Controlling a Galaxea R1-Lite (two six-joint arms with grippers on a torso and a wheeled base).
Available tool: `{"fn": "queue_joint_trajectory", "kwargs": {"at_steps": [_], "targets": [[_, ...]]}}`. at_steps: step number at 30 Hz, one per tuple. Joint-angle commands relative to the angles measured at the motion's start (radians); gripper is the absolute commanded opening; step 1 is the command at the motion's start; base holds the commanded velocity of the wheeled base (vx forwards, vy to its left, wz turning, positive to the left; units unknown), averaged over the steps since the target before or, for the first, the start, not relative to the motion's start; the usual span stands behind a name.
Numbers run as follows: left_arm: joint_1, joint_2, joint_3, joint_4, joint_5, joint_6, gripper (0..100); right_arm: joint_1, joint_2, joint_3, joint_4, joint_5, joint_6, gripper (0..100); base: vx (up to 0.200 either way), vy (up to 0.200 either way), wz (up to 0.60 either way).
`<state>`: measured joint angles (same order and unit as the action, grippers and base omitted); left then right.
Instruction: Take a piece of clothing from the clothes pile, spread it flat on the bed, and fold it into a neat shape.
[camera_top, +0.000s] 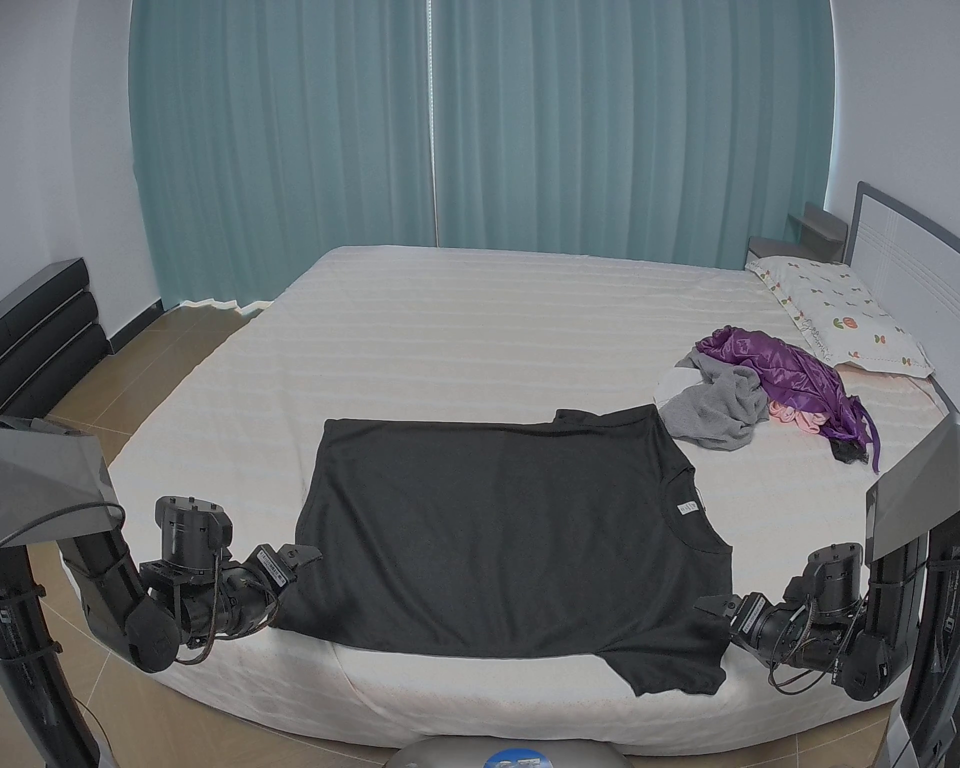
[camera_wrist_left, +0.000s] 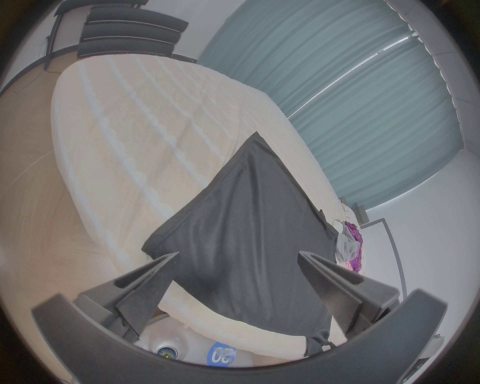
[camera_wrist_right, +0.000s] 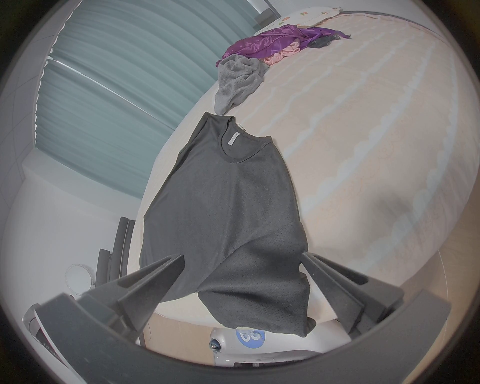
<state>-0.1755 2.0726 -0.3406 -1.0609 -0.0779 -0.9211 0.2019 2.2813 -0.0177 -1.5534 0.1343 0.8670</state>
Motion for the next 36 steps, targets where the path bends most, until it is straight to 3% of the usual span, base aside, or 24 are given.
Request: {"fn": "queue_joint_trajectory", "kwargs": {"at_steps": [1, 7, 14, 22, 26, 28, 29, 36], "targets": [[-0.009, 0.001, 0.0, 0.001, 0.0, -0.005, 100, 0.002, 0.006, 0.001, -0.014, 0.001, 0.0, 100, 0.0, -0.2, 0.0], [-0.01, 0.003, 0.006, -0.001, 0.01, -0.002, 100, 0.007, 0.006, 0.001, -0.014, 0.001, 0.0, 100, 0.0, -0.2, 0.0], [-0.002, 0.023, 0.092, -0.045, 0.02, 0.005, 100, 0.007, 0.007, -0.001, -0.014, 0.001, 0.0, 100, 0.0, 0.0, 0.0], [0.021, 0.136, 0.239, -0.231, 0.055, 0.042, 100, 0.008, 0.018, -0.001, -0.014, 0.001, 0.0, 100, 0.0, 0.0, 0.0], [0.03, 0.254, 0.246, -0.323, 0.133, 0.117, 100, 0.007, 0.023, -0.001, -0.014, 0.002, 0.0, 100, 0.0, 0.0, 0.0], [0.03, 0.254, 0.246, -0.323, 0.133, 0.117, 100, 0.007, 0.023, -0.001, -0.014, 0.002, 0.0, 100, 0.0, 0.0, 0.0], [0.025, 0.288, 0.253, -0.393, 0.167, 0.123, 100, 0.008, 0.023, -0.001, -0.014, 0.002, 0.0, 100, 0.0, 0.0, 0.0], [0.027, 0.313, 0.193, -0.399, 0.179, 0.131, 100, 0.013, 0.03, -0.004, -0.016, 0.007, -0.002, 100, 0.0, 0.0, 0.0]]}}
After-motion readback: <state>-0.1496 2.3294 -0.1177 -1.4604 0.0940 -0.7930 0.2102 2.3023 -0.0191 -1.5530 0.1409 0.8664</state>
